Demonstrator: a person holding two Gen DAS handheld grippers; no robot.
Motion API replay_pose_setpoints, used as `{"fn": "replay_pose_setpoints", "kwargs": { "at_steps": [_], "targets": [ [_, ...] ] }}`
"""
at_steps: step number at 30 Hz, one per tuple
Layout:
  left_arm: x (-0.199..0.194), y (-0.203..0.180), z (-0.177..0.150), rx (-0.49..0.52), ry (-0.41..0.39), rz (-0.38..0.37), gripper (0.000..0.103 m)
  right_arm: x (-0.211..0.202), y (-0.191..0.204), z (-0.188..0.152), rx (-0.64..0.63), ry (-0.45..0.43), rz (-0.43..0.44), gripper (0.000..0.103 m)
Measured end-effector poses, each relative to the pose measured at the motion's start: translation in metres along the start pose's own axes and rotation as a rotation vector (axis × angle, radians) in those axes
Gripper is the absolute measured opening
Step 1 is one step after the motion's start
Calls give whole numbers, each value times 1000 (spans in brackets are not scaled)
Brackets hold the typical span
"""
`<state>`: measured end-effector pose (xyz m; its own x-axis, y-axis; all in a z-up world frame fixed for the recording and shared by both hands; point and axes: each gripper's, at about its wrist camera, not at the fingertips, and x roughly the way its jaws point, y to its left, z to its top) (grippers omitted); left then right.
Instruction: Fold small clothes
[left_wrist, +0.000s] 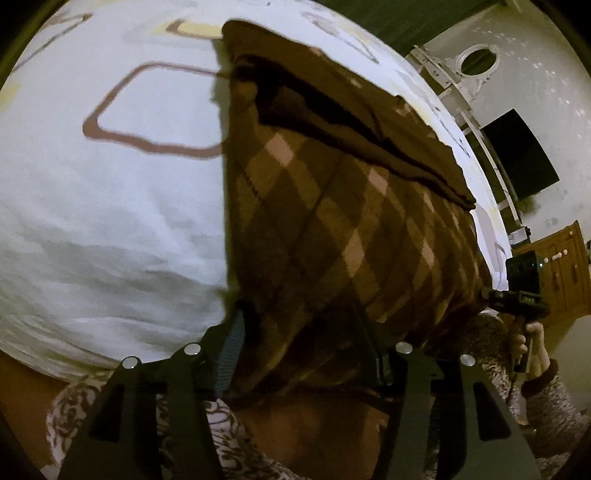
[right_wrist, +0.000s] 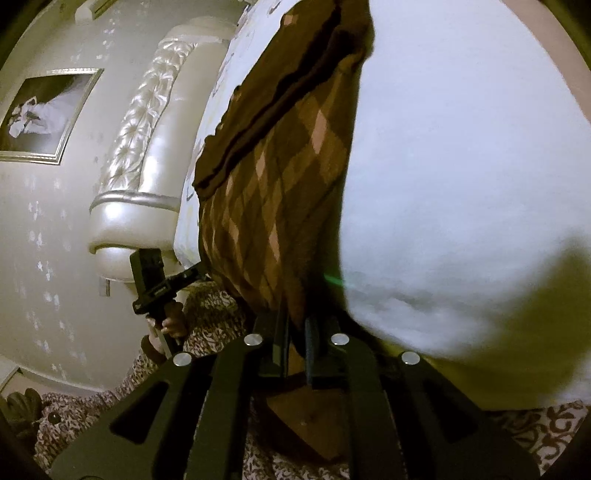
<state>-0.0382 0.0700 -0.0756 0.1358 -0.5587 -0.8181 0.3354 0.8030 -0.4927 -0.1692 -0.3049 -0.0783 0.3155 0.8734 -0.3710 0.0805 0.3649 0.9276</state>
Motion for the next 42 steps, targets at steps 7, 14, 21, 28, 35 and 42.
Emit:
{"fn": "replay_pose_setpoints", "kwargs": {
  "at_steps": [7,14,21,28,35,42],
  "targets": [
    [8,-9,-3,48,68,30,37,6,3,1,-29,35,-20,8],
    [7,-5,-3,39,59,13,5,0,11,1,-37,-3,21,4],
    [-12,-4,14,-12,-29,-59,5,-18,22,14,-32,-94,164,3],
    [-24,3,62,-82,-132,-71,5,-39,22,54,-28,-215,183,3],
    [1,19,106,-148,-132,-51,5,-28,-12,89,78,-292,148,3],
    [-5,22,102,-111,-135,-76,10,-18,-30,93,140,-288,134,6]
  ]
}}
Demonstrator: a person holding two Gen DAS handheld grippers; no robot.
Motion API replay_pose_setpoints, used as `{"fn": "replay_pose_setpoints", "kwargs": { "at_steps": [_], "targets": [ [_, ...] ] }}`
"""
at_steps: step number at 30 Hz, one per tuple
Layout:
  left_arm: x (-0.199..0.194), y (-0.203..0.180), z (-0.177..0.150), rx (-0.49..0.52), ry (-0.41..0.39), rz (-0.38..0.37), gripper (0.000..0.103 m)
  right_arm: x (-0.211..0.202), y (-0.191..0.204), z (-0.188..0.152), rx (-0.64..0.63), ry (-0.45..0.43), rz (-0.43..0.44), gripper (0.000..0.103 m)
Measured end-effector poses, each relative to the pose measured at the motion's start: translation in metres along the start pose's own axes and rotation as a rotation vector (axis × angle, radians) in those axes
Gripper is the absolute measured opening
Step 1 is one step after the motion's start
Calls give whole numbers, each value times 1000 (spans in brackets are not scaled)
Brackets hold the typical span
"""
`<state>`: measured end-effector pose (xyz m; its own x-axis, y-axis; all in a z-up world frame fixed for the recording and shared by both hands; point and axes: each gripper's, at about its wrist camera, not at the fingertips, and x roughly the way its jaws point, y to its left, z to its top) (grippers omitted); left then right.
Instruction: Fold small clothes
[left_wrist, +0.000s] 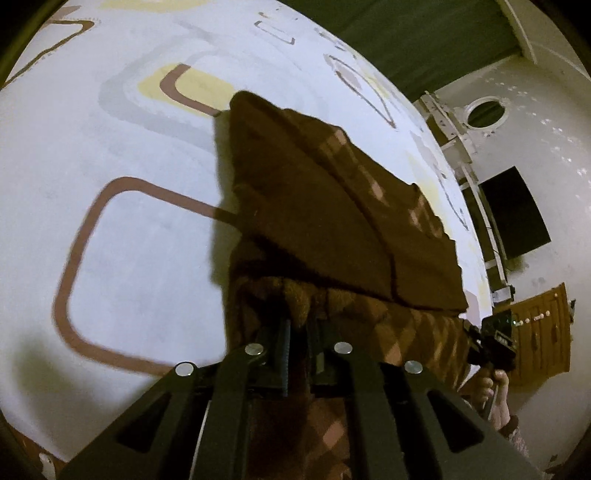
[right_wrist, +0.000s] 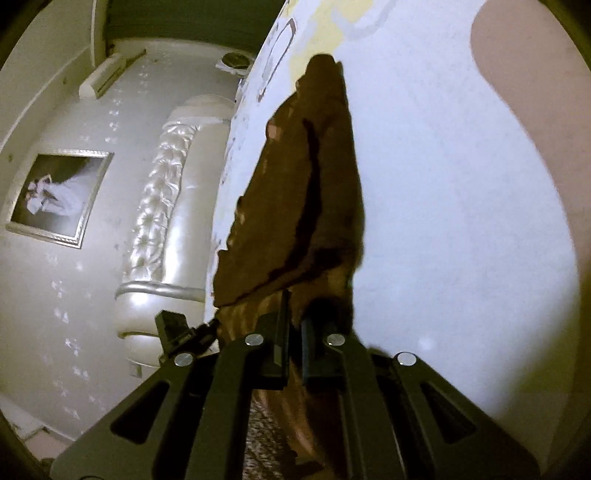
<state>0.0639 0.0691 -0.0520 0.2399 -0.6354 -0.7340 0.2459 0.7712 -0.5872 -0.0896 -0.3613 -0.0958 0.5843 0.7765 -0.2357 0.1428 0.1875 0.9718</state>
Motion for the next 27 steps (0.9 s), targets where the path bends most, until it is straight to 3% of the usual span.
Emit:
{"fn": "replay_pose_setpoints", "kwargs": {
  "at_steps": [4,5,10,17,20,27],
  "targets": [
    [-29,7,-16,49,-11,13,27,-23,11,-8,-43,7,-16,30],
    [-35,10,-22,58,-3,15,34,-29,12,-11,-51,17,-16,32],
    [-51,22,-60,121,88,43,41,-50,13,-36,-102,96,-68,45],
    [-32,26,-90,144,214,43,43,-43,1,-70,-142,248,-119,52],
    [-21,22,-93,166,246,57,49,-43,1,-74,-154,268,-121,55],
    [-19,21,-94,155,258,9,66,-43,-12,-79,-142,304,-129,58]
  ]
}}
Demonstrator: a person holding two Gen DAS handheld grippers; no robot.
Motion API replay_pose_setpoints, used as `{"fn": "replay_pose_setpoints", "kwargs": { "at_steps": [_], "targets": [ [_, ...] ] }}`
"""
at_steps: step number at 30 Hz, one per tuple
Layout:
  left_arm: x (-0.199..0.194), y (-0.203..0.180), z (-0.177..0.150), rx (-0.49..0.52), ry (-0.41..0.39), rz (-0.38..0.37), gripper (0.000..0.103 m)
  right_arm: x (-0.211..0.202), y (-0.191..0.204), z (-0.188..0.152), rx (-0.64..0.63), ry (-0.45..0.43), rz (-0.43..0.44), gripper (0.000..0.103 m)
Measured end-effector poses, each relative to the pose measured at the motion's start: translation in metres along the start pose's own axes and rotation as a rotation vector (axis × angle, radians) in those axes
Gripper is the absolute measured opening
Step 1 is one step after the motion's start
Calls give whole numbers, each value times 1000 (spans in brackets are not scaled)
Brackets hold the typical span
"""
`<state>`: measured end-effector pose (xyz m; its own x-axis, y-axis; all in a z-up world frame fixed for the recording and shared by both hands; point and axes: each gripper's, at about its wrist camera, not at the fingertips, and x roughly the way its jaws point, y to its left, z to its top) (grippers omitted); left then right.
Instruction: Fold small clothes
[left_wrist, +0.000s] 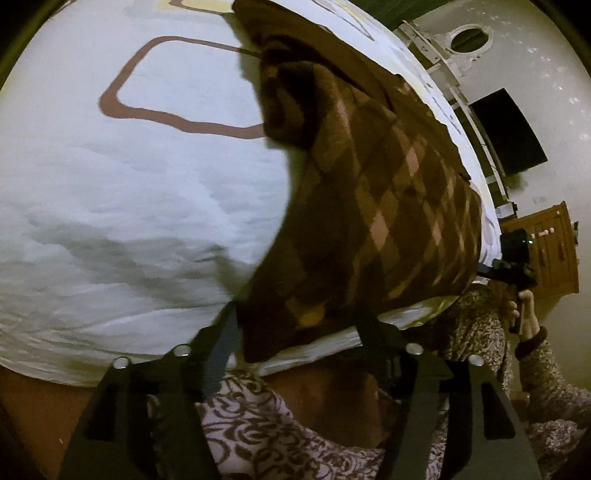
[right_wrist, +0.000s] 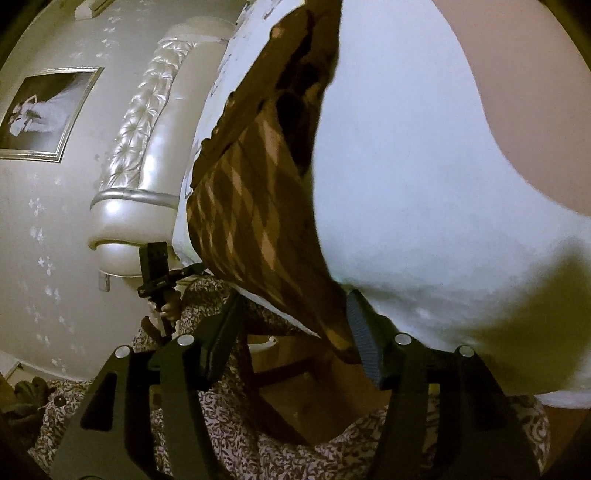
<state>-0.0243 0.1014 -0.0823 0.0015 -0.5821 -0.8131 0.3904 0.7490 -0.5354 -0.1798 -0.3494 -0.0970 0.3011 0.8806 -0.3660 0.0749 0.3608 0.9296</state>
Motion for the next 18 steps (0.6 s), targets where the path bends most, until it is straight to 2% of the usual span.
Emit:
{"fn": "replay_pose_setpoints", "kwargs": {
  "at_steps": [2,6,11,13,18],
  "targets": [
    [0,-3,-2,14,-1,8,66,3,-2,0,7,13,-2,58],
    [10,-3,-5,-7,58,-40,66,3,-6,-1,1,17,-7,58],
    [16,-3,-3,-25,79,-10,65,6,-6,-2,5,24,-2,58],
    [16,-6,-4,-13,80,22,60,9,-4,-2,2,36,-3,58],
    [18,1,-5,-51,87,52,34,9,-3,-3,2,51,5,58]
  ]
}}
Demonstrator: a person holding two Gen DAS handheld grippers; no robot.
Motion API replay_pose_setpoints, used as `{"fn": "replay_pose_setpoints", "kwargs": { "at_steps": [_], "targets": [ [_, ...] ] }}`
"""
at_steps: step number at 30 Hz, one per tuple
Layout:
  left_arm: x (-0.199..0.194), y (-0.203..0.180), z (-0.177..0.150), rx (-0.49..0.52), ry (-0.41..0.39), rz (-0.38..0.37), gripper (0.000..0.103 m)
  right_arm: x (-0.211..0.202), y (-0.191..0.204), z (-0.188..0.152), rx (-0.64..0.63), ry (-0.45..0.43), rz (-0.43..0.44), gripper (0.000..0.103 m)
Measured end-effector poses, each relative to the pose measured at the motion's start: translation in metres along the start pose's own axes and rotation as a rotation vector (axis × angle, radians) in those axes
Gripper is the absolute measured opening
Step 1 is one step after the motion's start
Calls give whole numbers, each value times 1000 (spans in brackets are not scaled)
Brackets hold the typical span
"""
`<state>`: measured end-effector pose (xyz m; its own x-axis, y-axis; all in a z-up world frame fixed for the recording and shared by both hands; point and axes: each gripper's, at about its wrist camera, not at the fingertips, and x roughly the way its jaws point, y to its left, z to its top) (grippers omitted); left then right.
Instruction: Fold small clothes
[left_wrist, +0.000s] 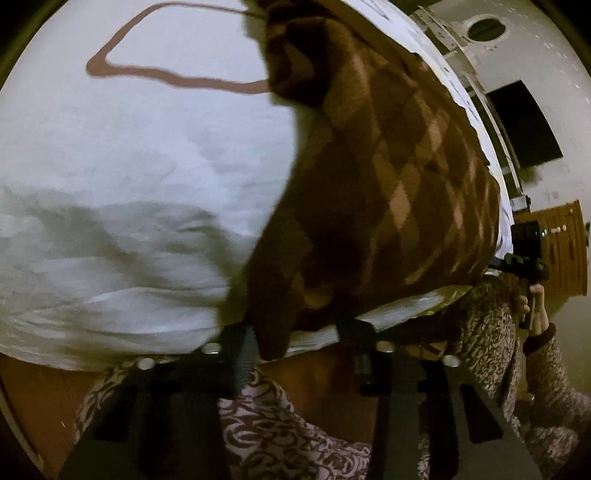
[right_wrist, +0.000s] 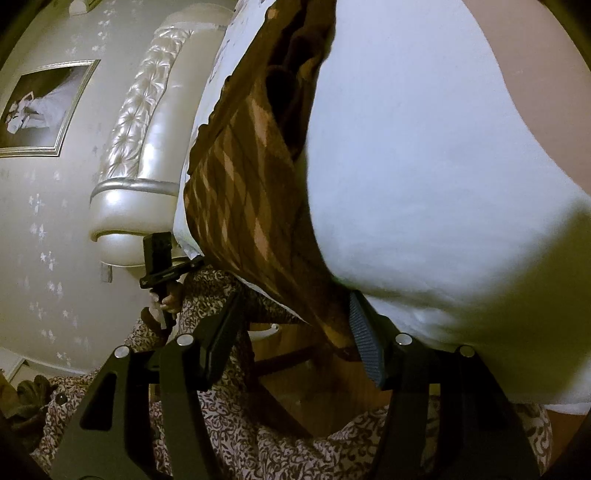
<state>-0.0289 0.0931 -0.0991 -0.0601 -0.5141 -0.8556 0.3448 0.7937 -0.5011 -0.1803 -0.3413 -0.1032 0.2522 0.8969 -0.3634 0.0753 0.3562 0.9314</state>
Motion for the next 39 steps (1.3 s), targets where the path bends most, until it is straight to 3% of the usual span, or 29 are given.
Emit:
{"fn": "replay_pose_setpoints", "kwargs": {
  "at_steps": [2,5,15,17,19,21,23,26,30,39],
  "targets": [
    [1,1,1,-2,5,10,30,1,1,0,1,4,1,58],
    [4,-3,0,26,18,20,9,4,5,2,-9,13,-4,58],
    [8,-9,2,31,19,76,10,19,19,2,-40,55,-36,57],
    [8,-10,3,26,19,78,10,23,22,1,-55,67,-66,43],
    [8,-10,2,26,16,81,9,34,22,0,-51,103,-109,8],
    [7,-13,1,48,13,96,9,42,23,0,-65,130,-145,5],
    [6,-18,-1,76,3,97,5,41,31,-1,-87,102,-129,4],
    [-8,-27,-5,116,-63,25,4,38,42,-1,-90,54,-64,4],
    [-38,-36,-13,113,-190,-157,4,29,67,-7,-124,13,13,4],
    [-99,-50,-43,110,-362,-363,4,-20,114,-28,-177,-136,220,4]
  ]
}}
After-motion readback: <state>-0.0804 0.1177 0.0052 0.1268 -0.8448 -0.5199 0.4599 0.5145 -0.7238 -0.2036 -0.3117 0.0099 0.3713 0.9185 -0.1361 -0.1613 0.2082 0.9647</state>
